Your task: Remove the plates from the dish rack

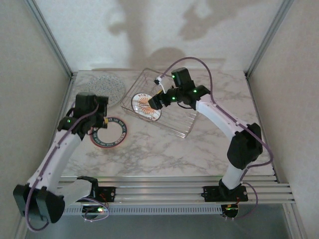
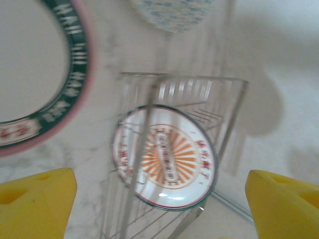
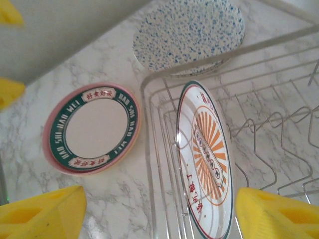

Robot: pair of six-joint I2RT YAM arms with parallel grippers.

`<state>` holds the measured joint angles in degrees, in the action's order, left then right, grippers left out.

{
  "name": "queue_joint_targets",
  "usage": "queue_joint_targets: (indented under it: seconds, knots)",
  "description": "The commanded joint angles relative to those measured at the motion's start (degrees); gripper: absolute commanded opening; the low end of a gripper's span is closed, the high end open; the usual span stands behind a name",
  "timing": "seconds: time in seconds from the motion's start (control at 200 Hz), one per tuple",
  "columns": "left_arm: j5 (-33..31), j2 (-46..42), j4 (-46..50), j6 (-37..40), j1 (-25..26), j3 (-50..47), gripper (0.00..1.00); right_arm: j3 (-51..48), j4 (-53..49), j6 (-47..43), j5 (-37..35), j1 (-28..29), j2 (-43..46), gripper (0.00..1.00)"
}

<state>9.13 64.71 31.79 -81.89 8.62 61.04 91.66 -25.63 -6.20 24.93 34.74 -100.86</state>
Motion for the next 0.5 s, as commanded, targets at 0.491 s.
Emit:
queue_joint_targets:
  seconds: [0.491]
  knots:
    - [0.47, 13.25, -8.66, 35.26, 14.18, 19.36, 0.83, 7.06, -2.67, -2.59, -2.02, -1.29, -12.02, 0.76]
